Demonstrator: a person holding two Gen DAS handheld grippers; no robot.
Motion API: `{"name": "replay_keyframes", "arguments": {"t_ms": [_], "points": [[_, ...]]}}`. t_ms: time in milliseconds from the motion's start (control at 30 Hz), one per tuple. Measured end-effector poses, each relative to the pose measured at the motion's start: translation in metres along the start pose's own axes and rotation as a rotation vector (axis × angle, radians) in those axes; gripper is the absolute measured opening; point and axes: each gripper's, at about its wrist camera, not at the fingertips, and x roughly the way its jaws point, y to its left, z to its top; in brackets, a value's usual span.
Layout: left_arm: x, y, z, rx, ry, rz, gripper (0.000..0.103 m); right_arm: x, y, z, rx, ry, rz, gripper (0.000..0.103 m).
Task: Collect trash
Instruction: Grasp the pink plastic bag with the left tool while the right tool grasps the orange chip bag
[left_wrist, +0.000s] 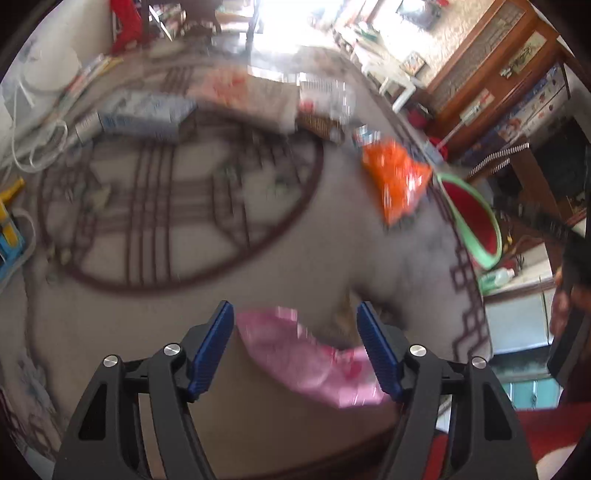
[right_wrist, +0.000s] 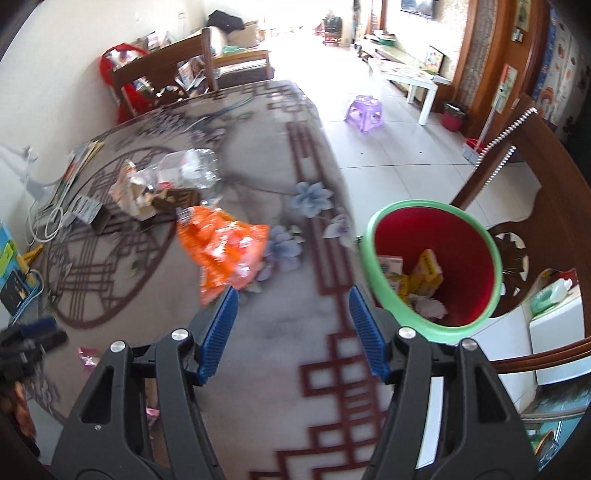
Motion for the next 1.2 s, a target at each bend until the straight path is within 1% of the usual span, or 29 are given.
{"name": "replay_keyframes", "arguments": {"t_ms": [67,133,200,233,267,300,333,367,400,433,467,533,633,733,867,900,933,1000,1033,1100,1200], "points": [[0.017,0.007,-0.013,-0.042,0.062,-0.041,0.066,0.0,0.013,-0.002,-0.011,0.002,0.009,0.064],[0.031,0.006,-0.018,-0.053,0.091,-0.066,0.064,-0.001,0.025,-0.004,-0.021,0.004,0.013,0.064],[0.043,0.001,-0.02,-0.026,0.116,-0.055,0.063,-0.003,0.034,-0.007,-0.028,0.01,0.014,0.064],[0.047,-0.002,-0.02,-0.008,0.122,-0.049,0.059,-0.003,0.038,-0.008,-0.03,0.013,0.012,0.064],[0.048,-0.004,-0.019,0.003,0.119,-0.051,0.057,-0.003,0.042,-0.01,-0.033,0.019,0.009,0.064],[0.048,-0.006,-0.019,0.012,0.115,-0.056,0.053,-0.003,0.044,-0.012,-0.036,0.024,0.006,0.064],[0.049,-0.008,-0.019,0.024,0.112,-0.06,0.046,-0.003,0.045,-0.013,-0.036,0.028,0.004,0.064],[0.051,-0.01,-0.018,0.031,0.109,-0.059,0.041,-0.002,0.047,-0.015,-0.036,0.033,0.0,0.064],[0.052,-0.011,-0.018,0.034,0.107,-0.065,0.03,-0.002,0.048,-0.017,-0.035,0.036,-0.003,0.064],[0.054,-0.01,-0.016,0.034,0.11,-0.075,0.024,-0.002,0.048,-0.018,-0.032,0.039,-0.006,0.064],[0.055,-0.01,-0.015,0.033,0.11,-0.082,0.023,-0.002,0.049,-0.019,-0.031,0.041,-0.008,0.064],[0.053,-0.007,-0.01,0.031,0.097,-0.088,0.017,-0.002,0.05,-0.021,-0.029,0.045,-0.01,0.064],[0.043,0.001,0.002,0.034,0.044,-0.059,0.014,-0.001,0.051,-0.023,-0.027,0.051,-0.01,0.064],[0.034,0.013,0.017,0.024,-0.007,-0.016,0.014,0.006,0.051,-0.022,-0.023,0.059,0.002,0.064],[0.028,0.025,0.031,0.007,-0.038,0.029,0.022,0.028,0.055,-0.006,-0.034,0.064,0.017,0.064],[0.027,0.026,0.033,0.006,-0.041,0.035,0.027,0.034,0.055,0.001,-0.03,0.063,0.022,0.064],[0.026,0.028,0.034,0.002,-0.047,0.036,0.035,0.039,0.054,0.007,-0.023,0.059,0.032,0.065],[0.022,0.031,0.034,-0.016,-0.057,0.034,0.045,0.05,0.053,0.02,-0.013,0.047,0.051,0.073],[0.021,0.033,0.034,-0.033,-0.059,0.031,0.05,0.056,0.054,0.025,-0.018,0.051,0.051,0.074],[0.02,0.035,0.032,-0.063,-0.059,0.024,0.053,0.071,0.059,0.036,-0.051,0.072,0.037,0.077],[0.022,0.036,0.026,-0.097,-0.052,0.021,0.054,0.088,0.07,0.045,-0.121,0.086,0.013,0.08]]}}
